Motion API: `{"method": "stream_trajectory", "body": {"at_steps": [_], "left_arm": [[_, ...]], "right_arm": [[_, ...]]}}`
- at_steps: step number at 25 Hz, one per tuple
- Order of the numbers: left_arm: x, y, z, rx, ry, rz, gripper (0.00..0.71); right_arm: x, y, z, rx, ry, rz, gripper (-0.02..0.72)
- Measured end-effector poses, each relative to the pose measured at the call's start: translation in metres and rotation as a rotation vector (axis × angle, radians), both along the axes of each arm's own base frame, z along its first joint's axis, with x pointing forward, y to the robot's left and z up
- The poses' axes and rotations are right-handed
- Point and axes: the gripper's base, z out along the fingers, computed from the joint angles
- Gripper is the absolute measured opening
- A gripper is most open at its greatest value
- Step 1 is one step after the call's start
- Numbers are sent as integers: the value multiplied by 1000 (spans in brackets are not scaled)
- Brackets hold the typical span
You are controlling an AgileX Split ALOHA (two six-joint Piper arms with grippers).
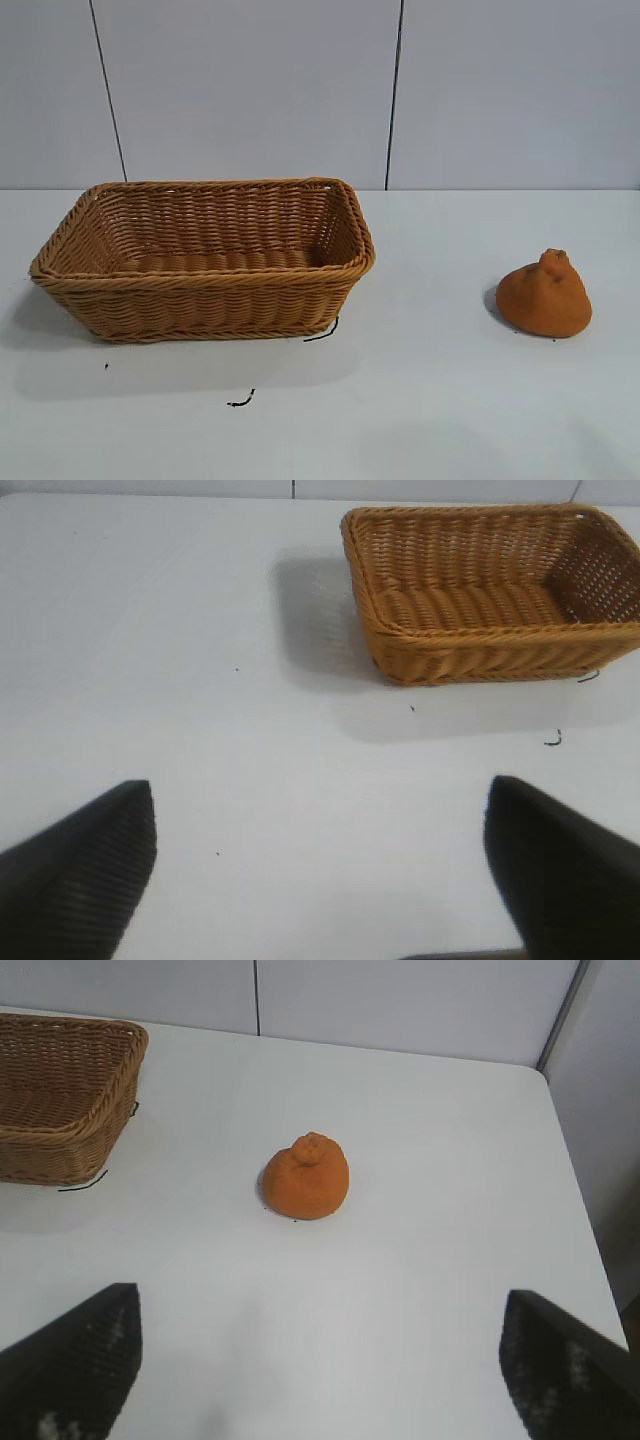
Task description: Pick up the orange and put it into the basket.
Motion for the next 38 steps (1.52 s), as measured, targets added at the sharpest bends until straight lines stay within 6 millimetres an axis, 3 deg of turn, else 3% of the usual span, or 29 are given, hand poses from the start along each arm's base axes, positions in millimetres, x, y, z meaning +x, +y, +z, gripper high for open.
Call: {"method": "stream_trajectory", "body": {"at_steps": [10, 14, 20, 26, 31, 38], "left_arm": [[0, 0, 0, 0, 0, 0, 639], [0, 0, 0, 0, 2, 0, 639], [0, 0, 0, -1, 1, -1, 639], [0, 0, 0, 0, 1, 0, 639], [0, 0, 0, 0, 1, 0, 639], [0, 0, 0, 0, 1, 0, 639]], "right_arm": [[1, 0, 0, -2, 9, -1, 695], [22, 0, 11, 29, 140, -23, 695], [89, 3, 47, 83, 358, -71, 695], [179, 6, 67, 77, 522, -84, 695], [254, 9, 54, 66, 651, -90, 695], [338, 12, 6, 34, 810, -74, 695]]}}
